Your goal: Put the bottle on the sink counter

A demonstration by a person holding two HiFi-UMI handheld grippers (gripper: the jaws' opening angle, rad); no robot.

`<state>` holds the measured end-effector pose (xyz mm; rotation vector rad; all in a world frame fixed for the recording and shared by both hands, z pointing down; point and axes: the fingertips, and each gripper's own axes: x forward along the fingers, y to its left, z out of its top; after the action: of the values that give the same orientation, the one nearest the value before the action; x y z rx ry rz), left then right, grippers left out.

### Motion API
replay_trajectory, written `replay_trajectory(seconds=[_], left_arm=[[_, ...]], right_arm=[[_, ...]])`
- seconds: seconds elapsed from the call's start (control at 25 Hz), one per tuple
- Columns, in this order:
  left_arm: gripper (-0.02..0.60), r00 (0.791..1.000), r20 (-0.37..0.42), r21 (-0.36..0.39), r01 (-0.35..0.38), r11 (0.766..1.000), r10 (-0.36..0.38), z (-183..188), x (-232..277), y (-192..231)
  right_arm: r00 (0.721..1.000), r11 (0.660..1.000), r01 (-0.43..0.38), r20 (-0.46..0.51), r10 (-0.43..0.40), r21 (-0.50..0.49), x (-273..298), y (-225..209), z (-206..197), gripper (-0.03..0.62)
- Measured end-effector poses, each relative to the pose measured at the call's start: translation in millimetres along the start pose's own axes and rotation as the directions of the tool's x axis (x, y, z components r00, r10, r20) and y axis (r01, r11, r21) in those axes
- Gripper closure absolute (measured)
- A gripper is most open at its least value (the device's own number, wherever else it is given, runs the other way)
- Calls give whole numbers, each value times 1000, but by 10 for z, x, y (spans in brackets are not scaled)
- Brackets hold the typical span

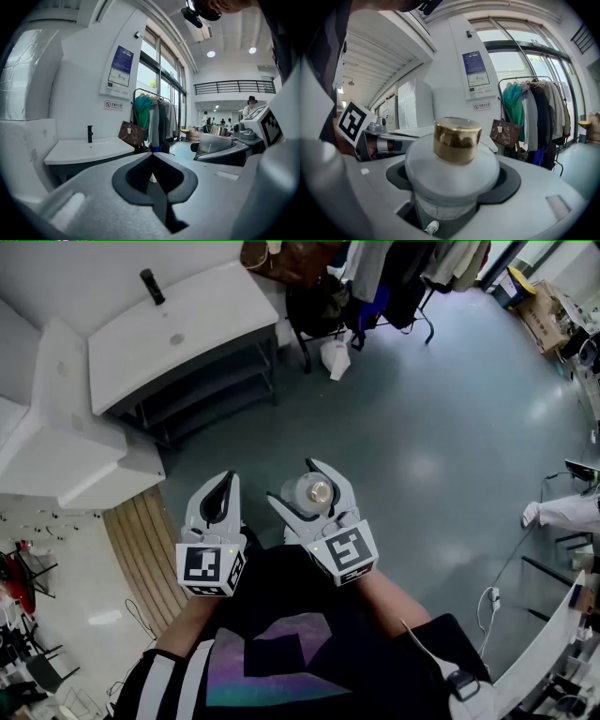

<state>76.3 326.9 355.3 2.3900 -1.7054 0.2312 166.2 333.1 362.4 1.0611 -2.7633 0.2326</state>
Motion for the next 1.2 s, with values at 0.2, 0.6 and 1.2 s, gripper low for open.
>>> replay_trajectory(seconds=[0.2,0.6,1.2], left_arm=[[578,1000,4,3,-1,1000,1,26,32,-35],[578,1000,6,15,-5,1000,5,88,120,-56],[578,1000,-16,4,-25,1000,25,59,251,103]], right_arm=[[1000,1000,-8,2,8,10,-11,-45,16,235],[1000,999,-26,-1,26,28,58,-119,67,233],[998,998,-59,15,59,25,255,-202,150,235]])
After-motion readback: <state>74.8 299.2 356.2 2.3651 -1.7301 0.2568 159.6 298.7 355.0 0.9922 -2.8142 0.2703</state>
